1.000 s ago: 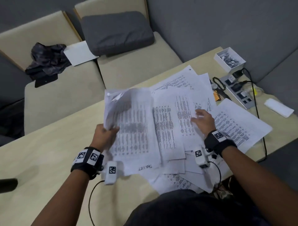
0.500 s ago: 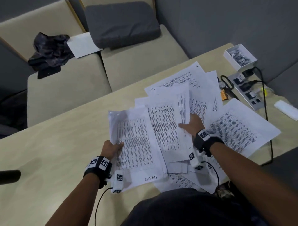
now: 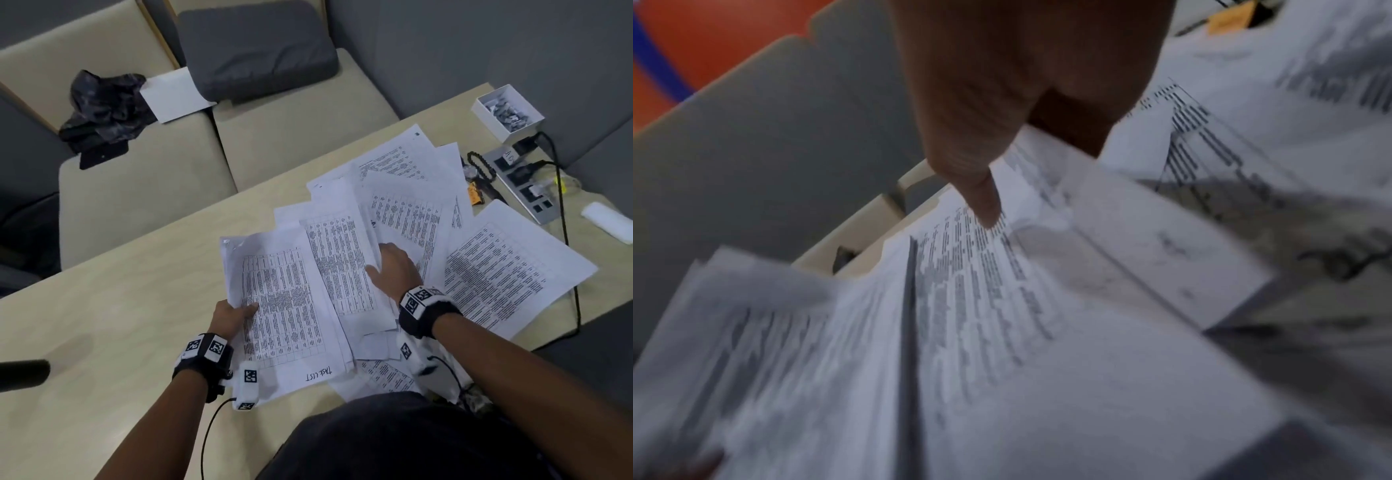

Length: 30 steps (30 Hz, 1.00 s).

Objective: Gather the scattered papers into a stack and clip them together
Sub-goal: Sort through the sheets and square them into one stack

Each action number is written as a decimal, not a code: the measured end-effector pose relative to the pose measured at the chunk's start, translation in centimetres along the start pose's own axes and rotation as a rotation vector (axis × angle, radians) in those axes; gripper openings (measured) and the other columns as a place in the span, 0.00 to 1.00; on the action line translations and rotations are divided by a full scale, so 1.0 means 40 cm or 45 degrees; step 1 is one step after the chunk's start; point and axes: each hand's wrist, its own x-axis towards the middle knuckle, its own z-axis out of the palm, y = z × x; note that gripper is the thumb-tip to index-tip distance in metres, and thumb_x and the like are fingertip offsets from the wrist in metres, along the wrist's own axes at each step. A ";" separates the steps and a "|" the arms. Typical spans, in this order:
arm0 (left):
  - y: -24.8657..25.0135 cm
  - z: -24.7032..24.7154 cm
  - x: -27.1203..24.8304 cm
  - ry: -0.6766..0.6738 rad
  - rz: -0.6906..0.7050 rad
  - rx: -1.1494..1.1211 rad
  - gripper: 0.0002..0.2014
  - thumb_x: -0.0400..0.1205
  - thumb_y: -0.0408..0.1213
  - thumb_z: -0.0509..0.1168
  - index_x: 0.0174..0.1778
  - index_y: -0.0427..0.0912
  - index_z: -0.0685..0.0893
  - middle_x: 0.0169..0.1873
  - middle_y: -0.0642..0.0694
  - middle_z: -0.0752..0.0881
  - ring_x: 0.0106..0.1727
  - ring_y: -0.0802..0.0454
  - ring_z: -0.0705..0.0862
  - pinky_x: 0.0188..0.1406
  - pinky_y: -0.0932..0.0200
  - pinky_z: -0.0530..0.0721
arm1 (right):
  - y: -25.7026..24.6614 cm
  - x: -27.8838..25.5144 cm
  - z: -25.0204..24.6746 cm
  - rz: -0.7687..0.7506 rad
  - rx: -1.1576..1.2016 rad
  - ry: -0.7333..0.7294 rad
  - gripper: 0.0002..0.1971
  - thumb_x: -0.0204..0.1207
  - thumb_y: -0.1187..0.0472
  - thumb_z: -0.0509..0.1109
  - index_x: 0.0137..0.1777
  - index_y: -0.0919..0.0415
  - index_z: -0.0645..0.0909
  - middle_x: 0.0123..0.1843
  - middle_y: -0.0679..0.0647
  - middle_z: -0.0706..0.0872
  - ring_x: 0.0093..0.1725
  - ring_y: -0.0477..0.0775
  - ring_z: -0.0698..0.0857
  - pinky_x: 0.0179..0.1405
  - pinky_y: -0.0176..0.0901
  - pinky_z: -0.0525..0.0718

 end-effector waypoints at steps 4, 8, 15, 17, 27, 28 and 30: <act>-0.002 0.021 -0.013 -0.017 0.005 0.006 0.13 0.73 0.33 0.78 0.30 0.34 0.80 0.26 0.38 0.81 0.27 0.45 0.79 0.34 0.49 0.80 | -0.020 0.013 0.007 0.324 0.455 -0.125 0.24 0.72 0.60 0.76 0.67 0.66 0.76 0.60 0.62 0.86 0.59 0.62 0.85 0.52 0.41 0.81; 0.003 0.039 -0.017 -0.043 0.033 0.004 0.14 0.73 0.34 0.78 0.29 0.34 0.79 0.24 0.39 0.81 0.24 0.46 0.78 0.32 0.53 0.79 | -0.030 0.022 -0.029 0.327 0.471 -0.156 0.20 0.71 0.65 0.78 0.62 0.68 0.82 0.60 0.63 0.88 0.61 0.62 0.86 0.52 0.37 0.77; 0.012 0.034 -0.019 -0.058 0.012 -0.006 0.13 0.73 0.34 0.78 0.32 0.34 0.79 0.25 0.40 0.81 0.25 0.46 0.78 0.32 0.54 0.80 | -0.042 0.052 -0.248 0.297 0.537 0.178 0.33 0.73 0.58 0.78 0.75 0.70 0.71 0.73 0.66 0.77 0.76 0.64 0.73 0.71 0.50 0.73; 0.014 0.034 -0.021 -0.061 -0.028 -0.032 0.13 0.72 0.34 0.78 0.32 0.35 0.80 0.24 0.42 0.80 0.25 0.46 0.78 0.32 0.54 0.80 | -0.041 0.051 -0.299 0.276 0.695 0.256 0.31 0.72 0.56 0.79 0.72 0.66 0.75 0.67 0.58 0.81 0.70 0.59 0.77 0.69 0.48 0.73; 0.057 0.064 -0.069 -0.187 -0.130 -0.453 0.26 0.78 0.41 0.72 0.69 0.31 0.80 0.65 0.38 0.85 0.66 0.41 0.83 0.71 0.46 0.75 | -0.027 -0.010 -0.090 0.251 0.785 -0.285 0.27 0.67 0.61 0.82 0.67 0.61 0.81 0.63 0.57 0.88 0.61 0.58 0.87 0.67 0.56 0.82; 0.059 0.067 -0.072 -0.258 -0.142 -0.525 0.28 0.80 0.49 0.68 0.72 0.36 0.78 0.68 0.40 0.83 0.70 0.42 0.81 0.74 0.45 0.73 | -0.027 -0.020 -0.057 0.273 0.752 -0.374 0.28 0.68 0.61 0.81 0.69 0.61 0.80 0.65 0.58 0.87 0.63 0.58 0.86 0.68 0.54 0.81; 0.082 0.074 -0.106 -0.416 -0.114 -0.640 0.23 0.85 0.56 0.57 0.69 0.46 0.81 0.62 0.44 0.88 0.65 0.45 0.85 0.64 0.46 0.80 | -0.030 -0.036 0.002 0.273 0.625 -0.576 0.28 0.70 0.61 0.80 0.70 0.63 0.79 0.66 0.59 0.86 0.63 0.59 0.86 0.66 0.49 0.81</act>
